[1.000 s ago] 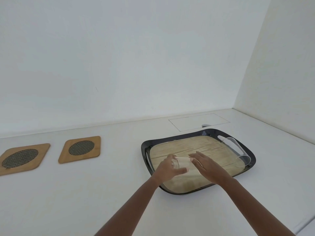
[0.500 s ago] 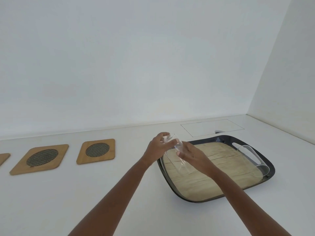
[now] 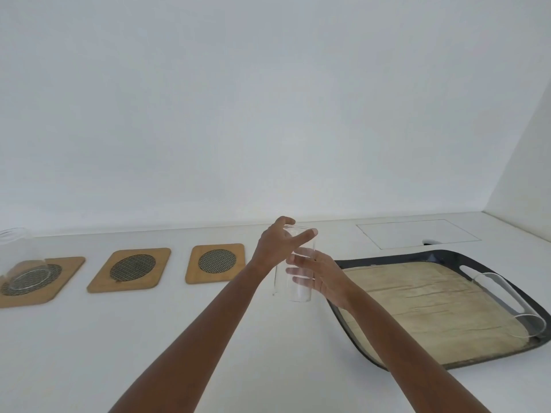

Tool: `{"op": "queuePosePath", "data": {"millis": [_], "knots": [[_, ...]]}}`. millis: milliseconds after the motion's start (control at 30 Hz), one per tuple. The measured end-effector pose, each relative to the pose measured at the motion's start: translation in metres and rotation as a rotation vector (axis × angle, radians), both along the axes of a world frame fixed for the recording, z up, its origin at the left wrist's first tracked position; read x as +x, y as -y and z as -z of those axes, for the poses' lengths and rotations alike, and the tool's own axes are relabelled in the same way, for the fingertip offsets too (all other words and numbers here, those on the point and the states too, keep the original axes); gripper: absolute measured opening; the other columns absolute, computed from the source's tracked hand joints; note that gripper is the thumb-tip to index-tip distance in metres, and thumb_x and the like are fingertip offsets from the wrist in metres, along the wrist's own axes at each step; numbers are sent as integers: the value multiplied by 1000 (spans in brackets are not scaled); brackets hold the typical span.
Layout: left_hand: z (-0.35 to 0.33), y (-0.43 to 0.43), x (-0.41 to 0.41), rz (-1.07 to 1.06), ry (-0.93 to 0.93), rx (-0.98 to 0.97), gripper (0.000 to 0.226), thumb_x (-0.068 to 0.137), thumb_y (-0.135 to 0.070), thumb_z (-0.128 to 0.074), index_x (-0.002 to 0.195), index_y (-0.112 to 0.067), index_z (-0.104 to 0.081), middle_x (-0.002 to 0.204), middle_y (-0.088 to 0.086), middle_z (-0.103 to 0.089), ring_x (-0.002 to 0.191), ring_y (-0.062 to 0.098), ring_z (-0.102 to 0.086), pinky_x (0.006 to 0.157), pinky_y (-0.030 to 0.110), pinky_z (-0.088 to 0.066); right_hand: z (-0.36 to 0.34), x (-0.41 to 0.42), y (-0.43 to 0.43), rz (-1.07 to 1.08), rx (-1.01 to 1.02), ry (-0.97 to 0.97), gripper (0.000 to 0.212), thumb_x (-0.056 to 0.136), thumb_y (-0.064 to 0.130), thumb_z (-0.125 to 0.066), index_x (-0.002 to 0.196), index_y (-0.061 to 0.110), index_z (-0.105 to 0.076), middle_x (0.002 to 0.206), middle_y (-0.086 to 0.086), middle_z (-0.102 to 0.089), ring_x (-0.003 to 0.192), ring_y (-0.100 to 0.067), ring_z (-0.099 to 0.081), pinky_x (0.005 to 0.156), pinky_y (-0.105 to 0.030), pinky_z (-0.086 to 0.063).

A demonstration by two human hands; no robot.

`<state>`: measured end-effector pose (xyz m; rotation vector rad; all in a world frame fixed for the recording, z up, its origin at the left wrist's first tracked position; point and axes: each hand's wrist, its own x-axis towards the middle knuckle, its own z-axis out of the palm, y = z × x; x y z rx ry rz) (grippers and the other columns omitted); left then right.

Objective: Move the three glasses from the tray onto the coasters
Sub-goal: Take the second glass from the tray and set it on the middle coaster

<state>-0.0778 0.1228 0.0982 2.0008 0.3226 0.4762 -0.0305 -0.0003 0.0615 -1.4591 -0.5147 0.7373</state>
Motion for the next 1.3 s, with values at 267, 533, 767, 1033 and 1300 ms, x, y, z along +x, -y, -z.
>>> {"op": "queuePosePath", "data": {"millis": [267, 533, 767, 1033, 1300], "knots": [[20, -68, -43, -184, -3, 6, 52, 90, -54, -42, 123, -14, -54, 103, 4, -65, 95, 16, -58, 80, 28, -42, 12, -22, -64, -63, 107, -210, 20, 74, 29, -66, 88, 15, -65, 100, -9, -64, 90, -23, -65, 89, -34, -51], [71, -152, -106, -453, -163, 306, 45, 95, -38, -45, 131, -11, -46, 130, 13, -53, 118, 29, -52, 95, 39, -44, 22, -41, -129, -77, 64, -188, 23, 74, 30, -67, 93, 17, -67, 94, -3, -63, 86, -19, -64, 82, -31, -51], [119, -209, -156, -535, -398, 497, 58, 94, -34, -48, 143, -9, -27, 148, 11, -36, 135, 25, -38, 106, 36, -36, 30, -63, -189, -35, 0, -71, 41, 80, 15, -69, 117, 2, -55, 103, -6, -59, 106, -25, -59, 85, -32, -49], [154, -256, -190, -536, -573, 535, 74, 94, -50, -38, 148, -9, -8, 158, 15, -14, 146, 25, -14, 118, 36, -19, 34, -78, -260, 101, -37, 169, 59, 71, 16, -79, 118, 7, -45, 110, -6, -57, 94, -17, -58, 67, -21, -44], [162, -284, -195, -590, -555, 510, 137, 41, -85, 34, 148, -10, -6, 159, 15, -11, 148, 23, -11, 120, 34, -9, 43, -82, -327, 169, -52, 311, 69, 68, 18, -82, 123, 8, -42, 124, -11, -56, 116, -22, -54, 96, -33, -45]]}}
